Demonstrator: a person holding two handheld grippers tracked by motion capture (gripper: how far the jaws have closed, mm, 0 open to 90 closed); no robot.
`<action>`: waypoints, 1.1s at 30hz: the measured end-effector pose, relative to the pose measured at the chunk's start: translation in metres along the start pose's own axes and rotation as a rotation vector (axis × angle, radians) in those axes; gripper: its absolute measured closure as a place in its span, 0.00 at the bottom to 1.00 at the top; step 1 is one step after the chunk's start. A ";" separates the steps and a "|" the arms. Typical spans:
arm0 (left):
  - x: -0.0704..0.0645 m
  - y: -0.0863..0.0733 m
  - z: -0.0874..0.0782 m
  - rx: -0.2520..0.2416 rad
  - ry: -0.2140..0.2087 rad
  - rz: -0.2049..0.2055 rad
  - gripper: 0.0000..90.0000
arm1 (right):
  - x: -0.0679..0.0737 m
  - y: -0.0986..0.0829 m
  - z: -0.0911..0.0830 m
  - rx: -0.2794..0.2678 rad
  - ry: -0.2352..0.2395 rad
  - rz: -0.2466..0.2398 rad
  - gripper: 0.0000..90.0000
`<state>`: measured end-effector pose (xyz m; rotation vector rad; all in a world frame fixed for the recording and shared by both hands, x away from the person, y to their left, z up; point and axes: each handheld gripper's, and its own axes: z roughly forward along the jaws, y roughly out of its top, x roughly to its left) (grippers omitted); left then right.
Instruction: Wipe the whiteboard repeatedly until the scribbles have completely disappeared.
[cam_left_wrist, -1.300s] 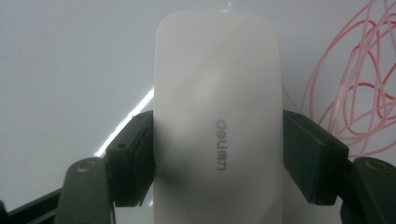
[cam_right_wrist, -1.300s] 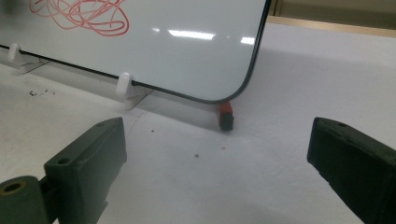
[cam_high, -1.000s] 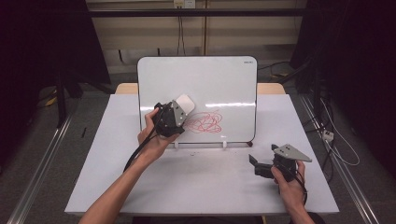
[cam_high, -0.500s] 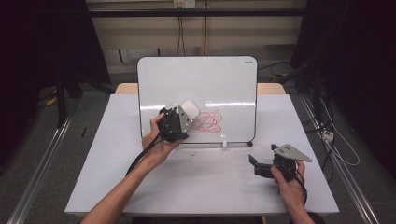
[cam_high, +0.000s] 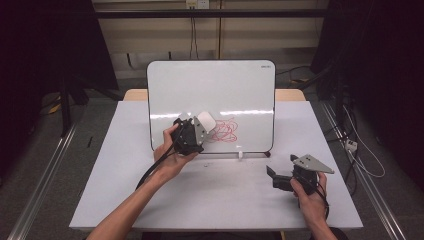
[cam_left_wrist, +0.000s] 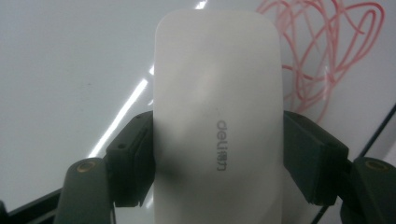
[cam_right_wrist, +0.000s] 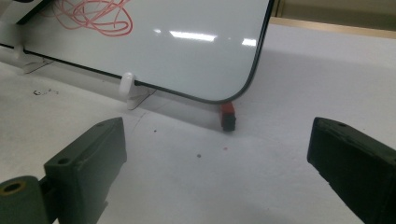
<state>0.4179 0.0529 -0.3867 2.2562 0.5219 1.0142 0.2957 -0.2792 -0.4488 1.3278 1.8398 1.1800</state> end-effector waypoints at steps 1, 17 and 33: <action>0.003 0.001 0.000 -0.003 0.003 -0.001 0.35 | 0.000 0.000 0.000 0.001 0.001 0.000 0.05; 0.037 0.001 -0.005 -0.006 0.062 -0.108 0.35 | 0.000 0.000 0.000 0.002 0.001 0.000 0.05; 0.013 -0.007 -0.004 0.010 0.044 -0.071 0.34 | 0.001 0.000 0.000 -0.001 -0.002 -0.004 0.05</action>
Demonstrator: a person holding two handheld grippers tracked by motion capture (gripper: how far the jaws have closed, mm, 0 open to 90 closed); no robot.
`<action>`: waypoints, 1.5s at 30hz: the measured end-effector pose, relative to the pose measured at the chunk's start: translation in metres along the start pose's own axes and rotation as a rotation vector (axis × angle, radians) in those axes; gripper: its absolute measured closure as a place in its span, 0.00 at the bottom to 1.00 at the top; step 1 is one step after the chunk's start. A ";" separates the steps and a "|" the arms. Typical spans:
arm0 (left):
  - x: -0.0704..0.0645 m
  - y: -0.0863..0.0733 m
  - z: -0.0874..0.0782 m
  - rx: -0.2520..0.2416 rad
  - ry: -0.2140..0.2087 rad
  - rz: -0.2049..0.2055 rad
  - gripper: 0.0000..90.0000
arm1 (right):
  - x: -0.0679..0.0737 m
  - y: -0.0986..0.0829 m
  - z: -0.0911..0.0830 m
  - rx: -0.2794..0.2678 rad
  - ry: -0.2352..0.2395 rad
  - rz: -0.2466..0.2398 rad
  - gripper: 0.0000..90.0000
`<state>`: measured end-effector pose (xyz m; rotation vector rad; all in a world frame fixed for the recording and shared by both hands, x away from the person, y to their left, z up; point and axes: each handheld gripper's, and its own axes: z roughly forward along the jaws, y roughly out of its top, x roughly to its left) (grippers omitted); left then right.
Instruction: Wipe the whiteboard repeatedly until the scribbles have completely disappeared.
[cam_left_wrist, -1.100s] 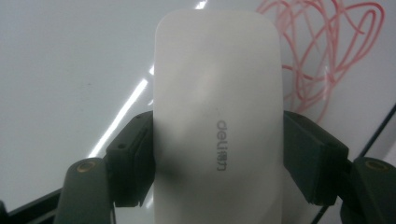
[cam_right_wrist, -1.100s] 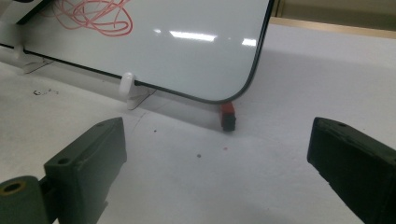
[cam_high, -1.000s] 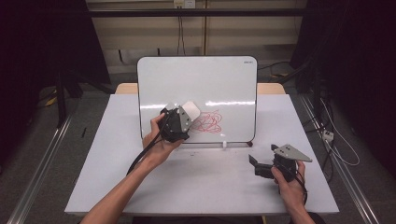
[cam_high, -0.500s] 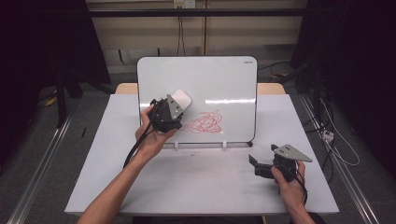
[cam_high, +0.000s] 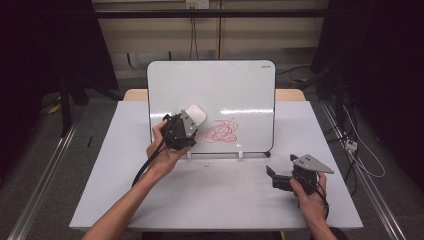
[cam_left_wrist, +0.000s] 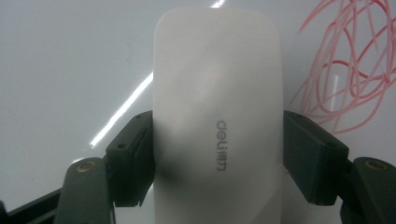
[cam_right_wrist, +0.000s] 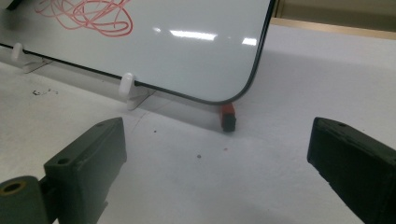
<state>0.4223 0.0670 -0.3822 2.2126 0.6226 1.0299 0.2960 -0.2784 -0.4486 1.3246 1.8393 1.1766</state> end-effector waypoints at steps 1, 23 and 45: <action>-0.003 0.001 0.001 0.002 -0.001 0.013 0.34 | 0.000 0.000 0.000 0.001 0.001 0.000 0.05; -0.043 0.005 0.005 0.008 -0.028 0.087 0.34 | 0.001 0.000 0.000 0.002 0.009 -0.002 0.05; -0.035 0.014 0.008 -0.004 -0.073 0.095 0.34 | 0.000 0.000 0.000 0.006 0.011 -0.002 0.05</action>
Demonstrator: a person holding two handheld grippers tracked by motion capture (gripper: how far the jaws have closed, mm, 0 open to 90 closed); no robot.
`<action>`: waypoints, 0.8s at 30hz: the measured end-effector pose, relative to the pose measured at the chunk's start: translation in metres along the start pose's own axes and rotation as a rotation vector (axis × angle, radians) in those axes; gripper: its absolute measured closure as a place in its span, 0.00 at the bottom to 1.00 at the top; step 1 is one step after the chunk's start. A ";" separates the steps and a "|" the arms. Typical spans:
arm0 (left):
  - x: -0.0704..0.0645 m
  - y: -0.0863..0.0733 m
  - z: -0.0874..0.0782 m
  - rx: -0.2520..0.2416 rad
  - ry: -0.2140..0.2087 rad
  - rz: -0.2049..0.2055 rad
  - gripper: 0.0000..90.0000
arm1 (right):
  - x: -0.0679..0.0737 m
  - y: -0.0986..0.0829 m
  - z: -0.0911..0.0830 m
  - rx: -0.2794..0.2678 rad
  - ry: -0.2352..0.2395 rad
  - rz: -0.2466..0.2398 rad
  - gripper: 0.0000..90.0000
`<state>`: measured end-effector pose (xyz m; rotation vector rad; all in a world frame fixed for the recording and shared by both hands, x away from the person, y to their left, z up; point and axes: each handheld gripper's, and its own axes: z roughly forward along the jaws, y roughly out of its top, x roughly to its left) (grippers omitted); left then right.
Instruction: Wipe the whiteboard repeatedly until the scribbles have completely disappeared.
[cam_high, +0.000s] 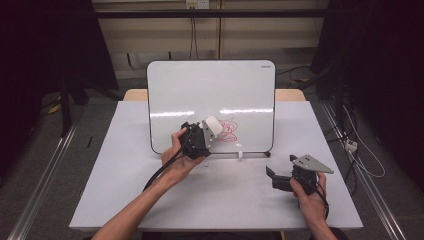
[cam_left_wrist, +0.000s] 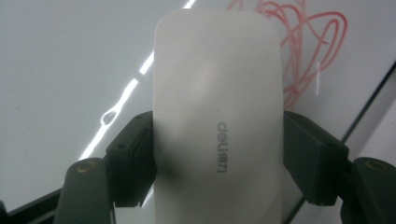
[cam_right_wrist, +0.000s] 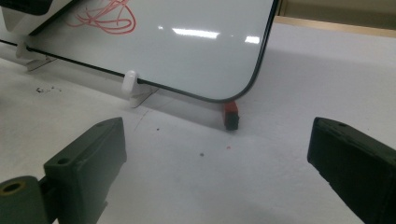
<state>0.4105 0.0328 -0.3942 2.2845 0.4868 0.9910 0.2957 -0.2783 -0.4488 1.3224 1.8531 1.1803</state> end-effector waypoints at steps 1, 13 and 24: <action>0.002 0.000 0.000 -0.004 -0.002 -0.007 0.34 | 0.000 0.000 0.000 -0.001 0.000 -0.001 0.05; 0.049 0.009 -0.003 -0.010 0.025 -0.093 0.34 | 0.000 0.000 0.000 -0.001 -0.001 0.001 0.05; 0.042 0.015 -0.001 -0.002 0.063 -0.093 0.34 | 0.000 0.000 0.000 -0.002 -0.001 -0.002 0.05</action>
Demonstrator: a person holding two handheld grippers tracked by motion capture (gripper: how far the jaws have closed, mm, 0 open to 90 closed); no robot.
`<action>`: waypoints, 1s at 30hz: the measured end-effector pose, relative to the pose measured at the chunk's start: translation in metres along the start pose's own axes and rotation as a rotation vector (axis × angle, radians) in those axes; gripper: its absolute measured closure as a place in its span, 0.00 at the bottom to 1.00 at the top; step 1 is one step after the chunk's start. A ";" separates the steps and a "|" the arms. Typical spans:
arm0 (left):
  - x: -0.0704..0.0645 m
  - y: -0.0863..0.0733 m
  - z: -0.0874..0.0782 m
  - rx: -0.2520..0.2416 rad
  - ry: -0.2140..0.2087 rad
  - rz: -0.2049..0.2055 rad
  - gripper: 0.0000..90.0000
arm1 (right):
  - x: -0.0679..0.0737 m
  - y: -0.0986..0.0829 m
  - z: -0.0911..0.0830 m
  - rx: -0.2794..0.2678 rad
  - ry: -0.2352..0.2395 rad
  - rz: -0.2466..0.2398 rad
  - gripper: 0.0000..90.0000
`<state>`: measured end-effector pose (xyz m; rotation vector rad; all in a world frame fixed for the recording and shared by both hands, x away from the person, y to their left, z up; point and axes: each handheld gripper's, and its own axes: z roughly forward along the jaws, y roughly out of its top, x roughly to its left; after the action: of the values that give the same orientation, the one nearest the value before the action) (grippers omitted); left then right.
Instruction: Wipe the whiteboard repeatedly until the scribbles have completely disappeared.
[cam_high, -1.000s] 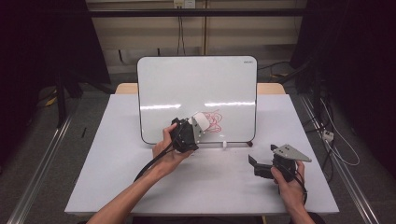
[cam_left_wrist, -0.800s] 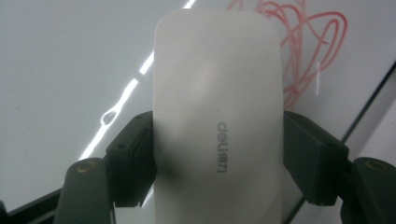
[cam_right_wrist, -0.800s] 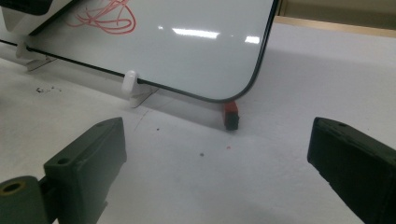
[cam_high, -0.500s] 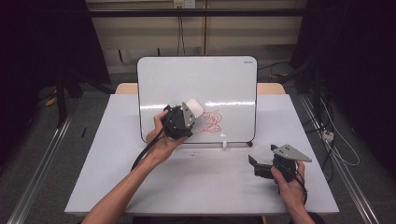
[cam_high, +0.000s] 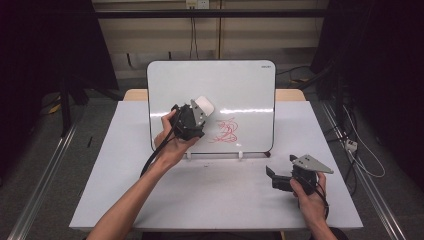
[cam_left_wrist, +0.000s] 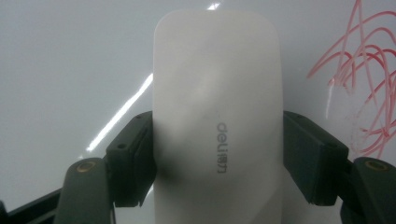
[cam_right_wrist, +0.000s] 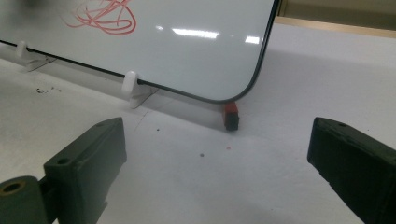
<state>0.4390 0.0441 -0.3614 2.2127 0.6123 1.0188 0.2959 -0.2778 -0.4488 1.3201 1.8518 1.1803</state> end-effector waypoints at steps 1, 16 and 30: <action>-0.002 0.001 0.000 0.003 -0.002 0.011 0.34 | 0.000 0.000 0.000 0.000 0.000 0.000 0.05; -0.021 0.011 0.007 -0.003 -0.009 0.026 0.34 | 0.000 0.000 0.000 -0.001 0.001 0.001 0.05; -0.028 0.019 0.010 -0.004 -0.020 0.037 0.34 | 0.001 0.000 0.000 0.001 0.005 0.002 0.05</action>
<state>0.4335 0.0095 -0.3672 2.2361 0.5617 1.0149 0.2958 -0.2772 -0.4487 1.3205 1.8552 1.1846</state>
